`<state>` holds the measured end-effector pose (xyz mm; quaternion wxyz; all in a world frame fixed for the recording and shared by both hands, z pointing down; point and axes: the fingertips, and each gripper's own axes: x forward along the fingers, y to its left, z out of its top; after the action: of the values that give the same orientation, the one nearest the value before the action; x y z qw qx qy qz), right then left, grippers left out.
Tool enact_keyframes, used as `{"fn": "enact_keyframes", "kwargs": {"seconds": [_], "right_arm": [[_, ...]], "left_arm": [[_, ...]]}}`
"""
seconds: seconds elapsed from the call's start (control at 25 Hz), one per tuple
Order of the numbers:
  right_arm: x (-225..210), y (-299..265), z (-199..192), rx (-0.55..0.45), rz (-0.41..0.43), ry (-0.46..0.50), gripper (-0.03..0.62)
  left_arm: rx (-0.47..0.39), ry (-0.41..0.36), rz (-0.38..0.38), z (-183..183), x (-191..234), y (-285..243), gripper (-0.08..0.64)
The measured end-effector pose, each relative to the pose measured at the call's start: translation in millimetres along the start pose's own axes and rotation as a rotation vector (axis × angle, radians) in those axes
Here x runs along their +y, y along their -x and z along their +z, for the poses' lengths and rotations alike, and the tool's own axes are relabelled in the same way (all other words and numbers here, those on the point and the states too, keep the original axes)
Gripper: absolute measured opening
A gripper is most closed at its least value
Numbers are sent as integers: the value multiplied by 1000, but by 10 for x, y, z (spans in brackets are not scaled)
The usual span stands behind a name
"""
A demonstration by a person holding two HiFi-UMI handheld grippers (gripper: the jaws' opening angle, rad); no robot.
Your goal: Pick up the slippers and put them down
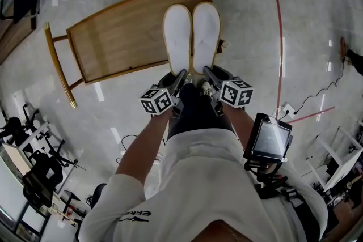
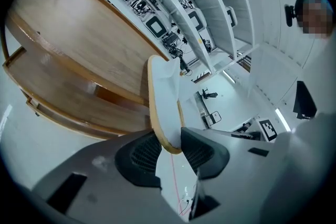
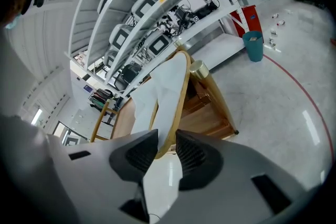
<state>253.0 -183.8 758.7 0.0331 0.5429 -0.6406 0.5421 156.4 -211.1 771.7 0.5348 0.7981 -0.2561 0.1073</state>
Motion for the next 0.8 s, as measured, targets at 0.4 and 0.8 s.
{"fn": "enact_keyframes", "kwargs": {"seconds": [0.4,0.8], "right_arm": [[89,46,88,-31,28,-15,57],[213,146,227,-69,41,13,29]], "left_arm": [[-40,18,-4,103,-86,46,35],[-112,19,-20,315,-210,170,32]]}}
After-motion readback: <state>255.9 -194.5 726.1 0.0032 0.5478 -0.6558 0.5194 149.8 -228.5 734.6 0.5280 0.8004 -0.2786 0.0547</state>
